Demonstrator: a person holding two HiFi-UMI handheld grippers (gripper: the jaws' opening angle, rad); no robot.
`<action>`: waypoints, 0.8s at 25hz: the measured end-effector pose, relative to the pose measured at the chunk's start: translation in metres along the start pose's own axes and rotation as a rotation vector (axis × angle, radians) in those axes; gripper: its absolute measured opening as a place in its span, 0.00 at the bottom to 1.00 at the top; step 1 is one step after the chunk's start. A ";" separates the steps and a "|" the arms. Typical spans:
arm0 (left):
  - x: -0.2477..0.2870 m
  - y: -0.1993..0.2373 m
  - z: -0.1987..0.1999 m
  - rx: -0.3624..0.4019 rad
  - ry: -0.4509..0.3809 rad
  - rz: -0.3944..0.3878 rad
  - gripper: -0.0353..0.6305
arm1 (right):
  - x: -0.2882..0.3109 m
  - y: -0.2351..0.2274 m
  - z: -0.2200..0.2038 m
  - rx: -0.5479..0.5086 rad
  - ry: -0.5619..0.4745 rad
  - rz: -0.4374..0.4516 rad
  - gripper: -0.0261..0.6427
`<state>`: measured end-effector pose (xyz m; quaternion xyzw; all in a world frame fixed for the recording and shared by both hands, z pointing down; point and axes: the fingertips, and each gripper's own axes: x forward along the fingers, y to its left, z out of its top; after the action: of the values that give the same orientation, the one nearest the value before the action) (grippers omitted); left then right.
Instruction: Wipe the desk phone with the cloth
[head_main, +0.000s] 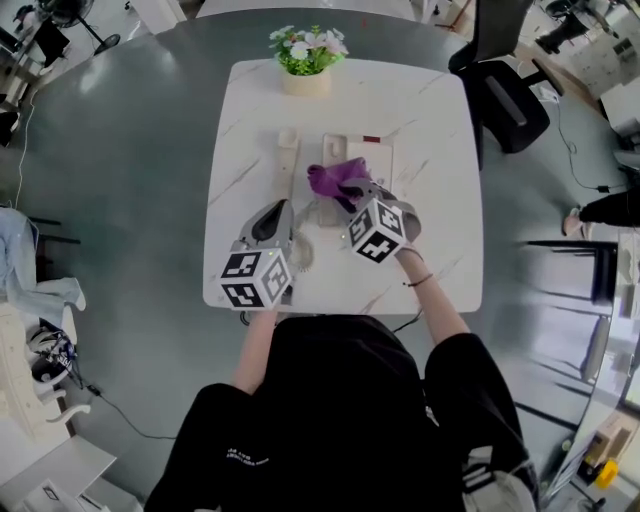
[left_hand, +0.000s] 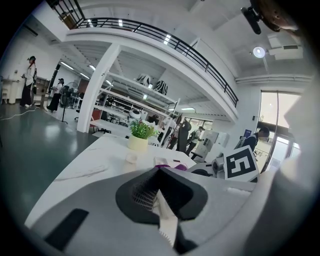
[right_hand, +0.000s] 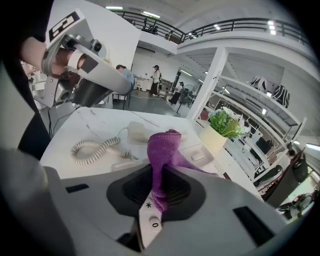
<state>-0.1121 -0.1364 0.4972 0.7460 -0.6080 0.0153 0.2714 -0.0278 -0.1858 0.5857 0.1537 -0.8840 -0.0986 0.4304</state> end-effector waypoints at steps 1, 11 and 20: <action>0.000 0.000 -0.001 0.000 0.001 -0.001 0.05 | -0.001 0.003 0.000 -0.002 0.002 0.006 0.09; -0.005 -0.001 -0.003 -0.013 0.003 0.000 0.05 | -0.008 0.026 -0.004 -0.001 0.017 0.065 0.09; -0.008 -0.001 -0.005 -0.018 -0.002 0.001 0.05 | -0.011 0.049 -0.012 0.009 0.035 0.122 0.09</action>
<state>-0.1114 -0.1267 0.4981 0.7434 -0.6086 0.0095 0.2774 -0.0214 -0.1364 0.6002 0.1031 -0.8844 -0.0654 0.4504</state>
